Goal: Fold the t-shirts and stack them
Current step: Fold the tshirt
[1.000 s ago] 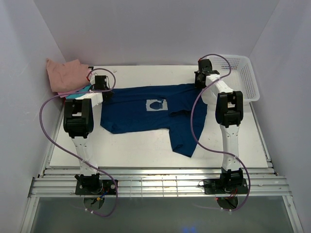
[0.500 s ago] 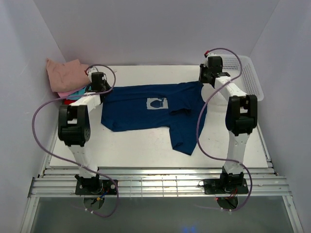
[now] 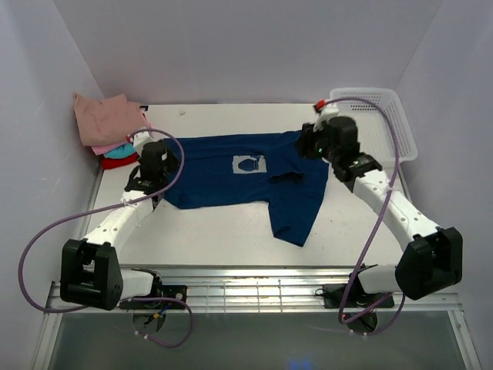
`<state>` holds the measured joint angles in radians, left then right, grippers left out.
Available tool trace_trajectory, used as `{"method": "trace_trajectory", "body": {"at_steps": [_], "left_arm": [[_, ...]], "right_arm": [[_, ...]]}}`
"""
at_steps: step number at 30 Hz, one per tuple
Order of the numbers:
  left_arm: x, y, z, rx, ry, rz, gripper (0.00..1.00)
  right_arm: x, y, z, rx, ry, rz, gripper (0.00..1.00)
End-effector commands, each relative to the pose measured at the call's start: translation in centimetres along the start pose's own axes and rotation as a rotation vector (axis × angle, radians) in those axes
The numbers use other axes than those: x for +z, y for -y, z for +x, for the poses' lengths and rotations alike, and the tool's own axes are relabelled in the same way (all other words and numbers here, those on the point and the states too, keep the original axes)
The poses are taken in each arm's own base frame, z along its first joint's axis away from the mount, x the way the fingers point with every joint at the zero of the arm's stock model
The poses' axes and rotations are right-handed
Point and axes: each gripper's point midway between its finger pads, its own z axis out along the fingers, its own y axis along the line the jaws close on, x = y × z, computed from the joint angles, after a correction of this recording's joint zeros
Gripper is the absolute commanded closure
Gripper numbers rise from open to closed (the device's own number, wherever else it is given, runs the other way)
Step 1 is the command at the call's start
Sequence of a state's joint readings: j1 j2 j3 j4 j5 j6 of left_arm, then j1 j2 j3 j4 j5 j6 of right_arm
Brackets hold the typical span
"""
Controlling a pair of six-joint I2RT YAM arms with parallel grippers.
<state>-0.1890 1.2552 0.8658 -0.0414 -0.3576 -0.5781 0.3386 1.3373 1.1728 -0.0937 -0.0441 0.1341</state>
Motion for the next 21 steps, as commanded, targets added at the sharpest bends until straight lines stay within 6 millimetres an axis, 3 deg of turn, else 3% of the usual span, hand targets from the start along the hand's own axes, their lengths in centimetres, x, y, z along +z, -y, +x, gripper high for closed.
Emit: {"method": "trace_trajectory", "body": {"at_steps": [1,3,4,11,17,21], "left_arm": [[-1.1,-6.6,8.0,0.072,-0.205,-0.204,0.41],[-1.7,-7.2,9.2,0.080,-0.229,-0.208,0.41],[-2.0,-8.0,10.3,0.096,-0.250,-0.225,0.41],[-3.2,-11.0,14.0,0.138,-0.323,-0.307,0.43],[-3.3,-11.3,14.4,0.136,-0.304,-0.283,0.43],[-2.7,-10.3,13.4,0.130,-0.264,-0.251,0.43]], "right_arm": [[-0.8,-1.3,12.2,0.054,-0.315,0.042,0.55],[-1.7,-2.2,14.4,0.084,-0.358,0.050,0.55],[-2.6,-2.1,16.6,0.091,-0.411,0.067,0.55],[-7.5,-3.0,22.4,0.103,-0.503,0.172,0.55],[-10.2,-4.2,25.9,0.113,-0.553,0.191,0.55],[-11.5,-4.4,27.9,0.119,-0.589,0.203,0.55]]}}
